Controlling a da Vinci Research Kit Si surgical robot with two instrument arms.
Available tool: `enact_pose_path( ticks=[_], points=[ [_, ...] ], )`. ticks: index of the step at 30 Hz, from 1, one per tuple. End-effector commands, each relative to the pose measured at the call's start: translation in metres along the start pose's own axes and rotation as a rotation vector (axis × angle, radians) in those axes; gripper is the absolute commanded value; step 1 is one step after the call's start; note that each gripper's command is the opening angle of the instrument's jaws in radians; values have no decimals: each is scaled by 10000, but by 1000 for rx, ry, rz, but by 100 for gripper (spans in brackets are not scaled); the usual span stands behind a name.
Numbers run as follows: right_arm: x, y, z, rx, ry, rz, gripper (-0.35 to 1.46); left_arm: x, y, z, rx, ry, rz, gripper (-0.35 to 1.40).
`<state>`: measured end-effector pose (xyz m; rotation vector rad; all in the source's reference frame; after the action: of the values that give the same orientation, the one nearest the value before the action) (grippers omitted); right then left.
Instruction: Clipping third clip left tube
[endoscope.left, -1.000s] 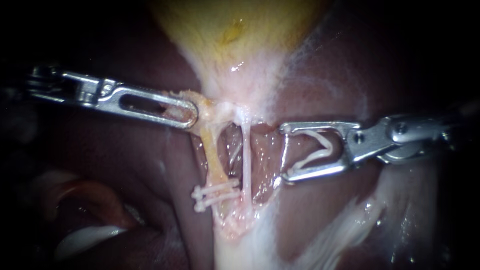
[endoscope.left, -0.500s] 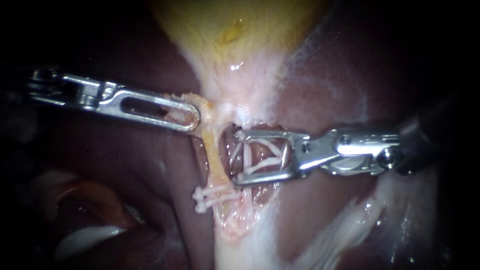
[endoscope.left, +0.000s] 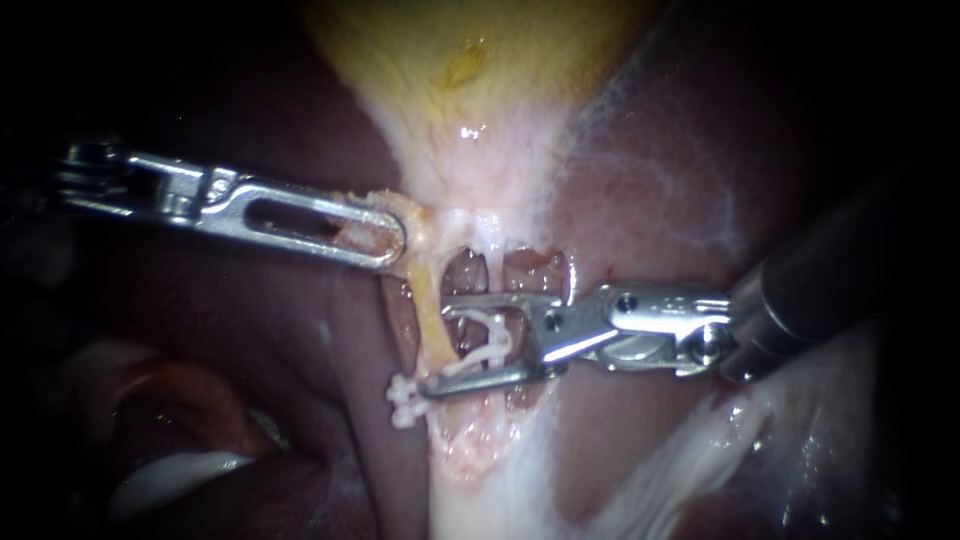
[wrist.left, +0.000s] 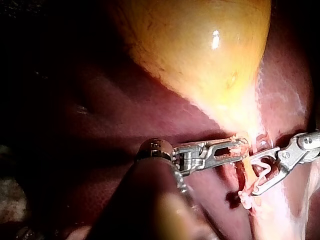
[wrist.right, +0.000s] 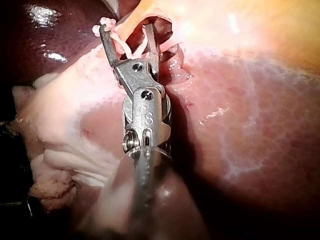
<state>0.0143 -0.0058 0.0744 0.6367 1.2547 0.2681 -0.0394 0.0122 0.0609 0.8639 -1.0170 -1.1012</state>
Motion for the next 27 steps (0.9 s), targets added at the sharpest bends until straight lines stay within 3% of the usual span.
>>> enact_pose_path(
  ticks=[1, 12, 22, 27],
  points=[
    [1, 1, 2, 9, 2, 21, 47, 0, 0, 0, 0, 2, 5, -35],
    [10, 11, 21, 107, 133, 140, 45, -1, 0, 3, 0, 1, 5, -35],
    [31, 26, 13, 110, 194, 173, 43, -2, 0, 3, 0, 1, 5, -35],
    [39, 31, 8, 105, 204, 179, 42, -2, 2, 3, 3, 3, 5, -35]
  ],
)
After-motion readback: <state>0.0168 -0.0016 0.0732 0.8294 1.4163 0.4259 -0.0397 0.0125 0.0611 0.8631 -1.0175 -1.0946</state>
